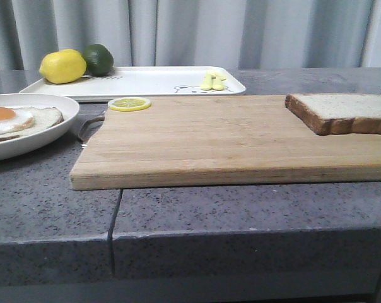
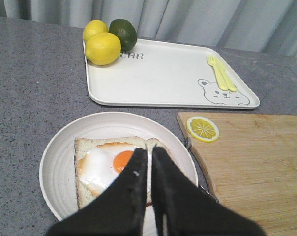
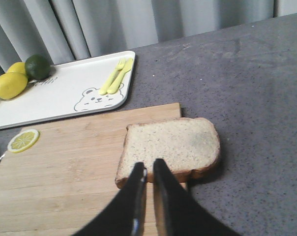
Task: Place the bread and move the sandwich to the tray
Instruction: 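Move the right gripper above the bread slice on the cutting board, then lower the right gripper and close it on the bread slice's crust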
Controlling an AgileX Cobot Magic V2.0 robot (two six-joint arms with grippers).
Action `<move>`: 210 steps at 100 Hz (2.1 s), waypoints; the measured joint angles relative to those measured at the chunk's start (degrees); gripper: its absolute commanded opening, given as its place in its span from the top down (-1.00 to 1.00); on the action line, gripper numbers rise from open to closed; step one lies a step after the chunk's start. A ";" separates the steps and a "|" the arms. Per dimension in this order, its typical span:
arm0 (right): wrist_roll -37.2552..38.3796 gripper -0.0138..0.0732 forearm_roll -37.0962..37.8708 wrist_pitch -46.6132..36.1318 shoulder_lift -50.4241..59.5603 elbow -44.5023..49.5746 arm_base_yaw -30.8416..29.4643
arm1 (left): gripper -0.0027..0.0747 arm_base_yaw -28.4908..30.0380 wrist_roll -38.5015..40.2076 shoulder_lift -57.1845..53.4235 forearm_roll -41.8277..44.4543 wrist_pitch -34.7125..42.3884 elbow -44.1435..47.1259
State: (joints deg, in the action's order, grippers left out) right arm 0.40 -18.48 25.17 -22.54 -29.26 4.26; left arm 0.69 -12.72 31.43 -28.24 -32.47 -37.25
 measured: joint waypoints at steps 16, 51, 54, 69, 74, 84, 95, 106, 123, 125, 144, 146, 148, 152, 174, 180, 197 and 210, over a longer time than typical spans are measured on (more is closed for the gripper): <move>0.49 -0.41 -2.84 -0.15 0.00 0.00 0.00 | 0.20 0.00 0.00 0.00 0.00 -1.36 0.00; 11.75 -0.33 -3.70 -6.39 -3.13 -0.02 0.00 | -0.03 0.00 0.00 0.00 0.00 -1.72 0.00; 12.52 -0.33 -3.68 -7.10 -4.39 -0.02 0.00 | -0.03 0.00 0.00 0.00 0.00 -1.81 0.00; 16.46 -0.33 -3.82 -11.83 -10.74 -0.02 0.00 | -0.02 0.00 0.00 0.00 0.00 -1.99 -0.03; 17.64 -0.33 -3.96 -13.44 -13.04 -0.02 0.00 | -0.02 0.00 0.00 0.00 0.00 -2.08 -0.03; 18.61 -0.33 -4.86 -15.55 -17.69 -0.02 -0.63 | -0.02 0.00 0.00 0.00 0.00 -2.08 -0.03; 18.71 -0.33 -5.89 -16.91 -22.64 -0.02 -2.90 | -0.02 0.00 0.00 0.00 0.00 -2.08 -0.03; 18.79 -0.33 -6.64 -17.48 -26.98 -0.02 -5.74 | -0.02 0.00 0.00 0.00 0.00 -2.08 -0.03; 18.79 -0.33 -7.63 -18.86 -32.03 -0.02 -7.62 | -0.02 0.00 0.00 0.00 0.00 -2.21 -0.03; 18.79 -0.33 -7.81 -19.02 -32.61 -0.02 -7.72 | -0.02 0.00 0.00 0.00 0.00 -2.21 -0.03; 18.79 -0.33 -9.37 -20.37 -37.13 -0.02 -7.72 | -0.02 0.00 0.00 0.00 0.00 -2.21 -0.03; 18.91 -0.33 -9.67 -20.50 -37.55 -0.02 -7.72 | -0.02 0.00 0.00 0.00 0.00 -2.21 -0.03; 18.91 -0.33 -9.81 -20.66 -37.91 -0.02 -7.72 | -0.02 0.00 0.00 0.00 0.00 -2.25 -0.03; 18.91 -0.33 -10.25 -20.97 -38.62 -0.02 -7.72 | -0.02 0.00 0.00 0.00 0.00 -2.25 -0.03; 19.02 -0.33 -12.45 -22.36 -41.53 -0.12 -7.72 | -0.02 0.00 0.00 0.00 0.00 -2.25 -0.03; 19.02 -0.33 -13.36 -22.52 -42.13 -0.12 -7.72 | -0.02 0.00 0.00 0.00 0.00 -2.25 -0.03; 19.13 -0.33 -14.12 -22.63 -43.17 -0.12 -7.72 | -0.02 0.00 0.00 0.00 0.00 -2.34 -0.03; 19.13 -0.33 -14.25 -22.97 -43.17 -0.12 -7.72 | -0.02 0.00 0.00 0.00 0.00 -2.34 -0.03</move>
State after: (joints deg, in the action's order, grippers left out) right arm 19.54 -32.73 2.20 -65.70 -29.37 -3.46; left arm 0.69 -12.72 31.43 -28.24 -34.81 -37.27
